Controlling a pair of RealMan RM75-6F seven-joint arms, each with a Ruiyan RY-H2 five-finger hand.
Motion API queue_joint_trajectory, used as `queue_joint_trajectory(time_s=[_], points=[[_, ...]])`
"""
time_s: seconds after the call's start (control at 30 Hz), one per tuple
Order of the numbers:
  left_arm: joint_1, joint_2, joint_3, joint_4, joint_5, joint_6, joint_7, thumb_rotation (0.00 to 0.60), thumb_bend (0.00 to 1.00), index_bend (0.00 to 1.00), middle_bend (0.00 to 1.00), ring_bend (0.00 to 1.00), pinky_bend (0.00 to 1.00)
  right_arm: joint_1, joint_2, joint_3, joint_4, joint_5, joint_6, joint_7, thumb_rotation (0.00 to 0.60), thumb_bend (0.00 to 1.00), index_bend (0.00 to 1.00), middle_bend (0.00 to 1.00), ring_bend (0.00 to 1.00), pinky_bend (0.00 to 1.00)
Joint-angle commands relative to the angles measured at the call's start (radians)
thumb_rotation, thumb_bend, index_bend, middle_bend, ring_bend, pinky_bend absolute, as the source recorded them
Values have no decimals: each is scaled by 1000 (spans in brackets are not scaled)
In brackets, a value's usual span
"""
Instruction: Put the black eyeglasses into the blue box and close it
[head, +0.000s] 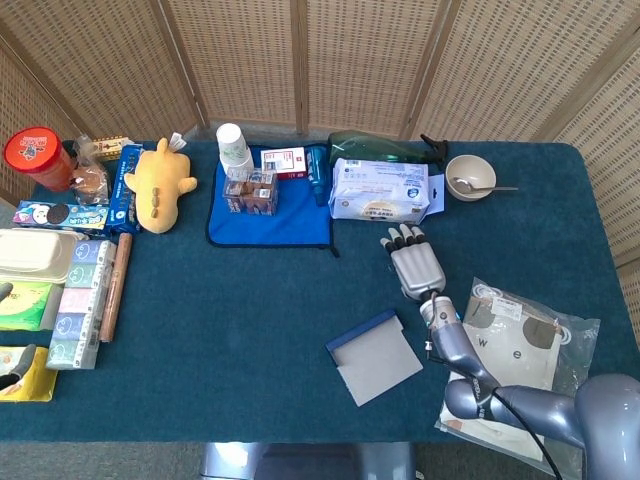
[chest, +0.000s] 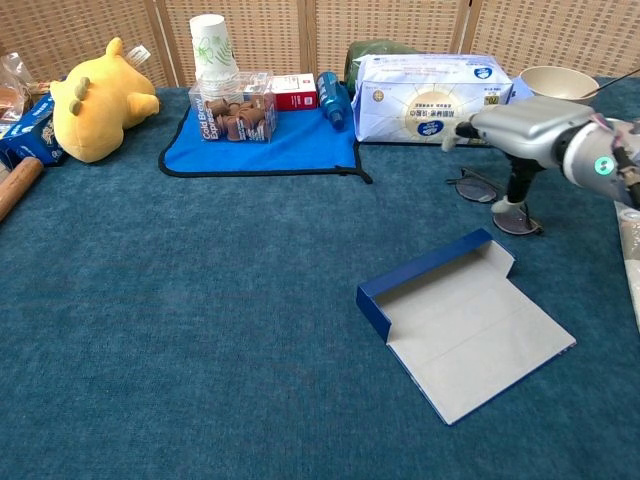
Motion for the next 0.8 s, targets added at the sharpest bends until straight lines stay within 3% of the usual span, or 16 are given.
queue_joint_trajectory(time_s=[0.03,0.53,0.8], points=[[0,0,0,-2,1,1,1,529,323,87,62,0,0,-21,10,-15,25,-36,0,13,600,180,168,109,70,145],[7,2,2,-3,8,15,-2,534,324,88,63,0,0,-63,28,22,81,-80,0,44,600,181,171,124,71,144],[9,-1,5,2,14,15,-10,536,324,95,62,0,0,-81,87,66,-96,-5,-2,24,600,182,191,125,81,145]])
